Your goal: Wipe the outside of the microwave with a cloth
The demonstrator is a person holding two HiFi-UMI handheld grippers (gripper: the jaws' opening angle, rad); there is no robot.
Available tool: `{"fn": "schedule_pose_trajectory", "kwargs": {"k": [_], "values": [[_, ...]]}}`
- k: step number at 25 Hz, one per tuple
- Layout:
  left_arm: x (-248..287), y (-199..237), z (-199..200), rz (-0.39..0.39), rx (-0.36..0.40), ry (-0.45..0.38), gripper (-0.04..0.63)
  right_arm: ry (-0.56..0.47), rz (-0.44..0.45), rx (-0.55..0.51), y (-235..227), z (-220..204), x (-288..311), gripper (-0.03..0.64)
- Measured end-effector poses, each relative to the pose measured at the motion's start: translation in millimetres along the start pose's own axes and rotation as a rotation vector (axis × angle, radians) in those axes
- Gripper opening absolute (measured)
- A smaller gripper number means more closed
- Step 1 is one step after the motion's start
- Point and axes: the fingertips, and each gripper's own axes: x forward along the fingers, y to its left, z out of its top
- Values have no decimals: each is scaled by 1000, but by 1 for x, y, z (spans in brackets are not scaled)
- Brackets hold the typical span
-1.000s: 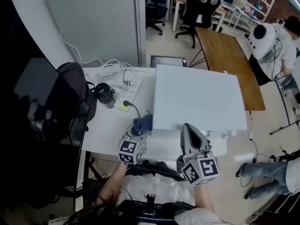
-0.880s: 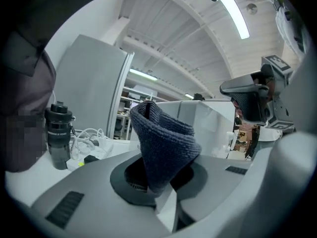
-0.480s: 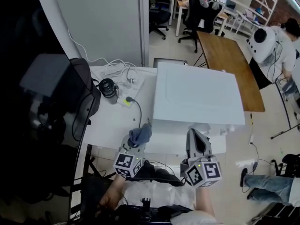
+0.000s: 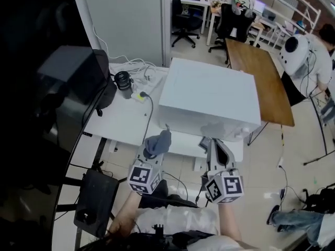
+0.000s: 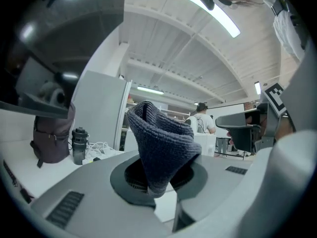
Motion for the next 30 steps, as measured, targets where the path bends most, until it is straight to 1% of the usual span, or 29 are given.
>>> {"fn": "schedule_pose_trajectory", "kwargs": {"k": [4, 6, 8, 11, 14, 17, 20, 23, 27, 30], "values": [[-18, -39, 16, 13, 61, -27, 46, -43, -15, 26, -9, 4, -31, 15], [-32, -55, 25, 26, 68, -32, 46, -45, -12, 38, -7, 3, -46, 15], [-43, -70, 25, 20, 62, -37, 46, -45, -13, 34, -4, 2, -60, 15], [-59, -99, 21, -26, 43, 6, 46, -52, -46, 35, -5, 1, -85, 15], [-80, -122, 18, -87, 50, 12, 46, -53, -91, 43, -5, -1, -111, 15], [-97, -133, 13, -130, 55, 20, 47, -77, -125, 25, 0, -3, -135, 15], [-110, -135, 1, -146, 45, 48, 47, -90, -139, -8, 12, -9, -153, 15], [-121, -138, -3, -160, 37, 57, 47, -93, -144, -6, 29, -12, -168, 15], [-140, -157, 3, -208, 71, 51, 46, -93, -153, 17, 49, -14, -189, 15], [-151, -161, 3, -201, 90, 44, 46, -73, -141, 22, 63, -17, -197, 14]]}}
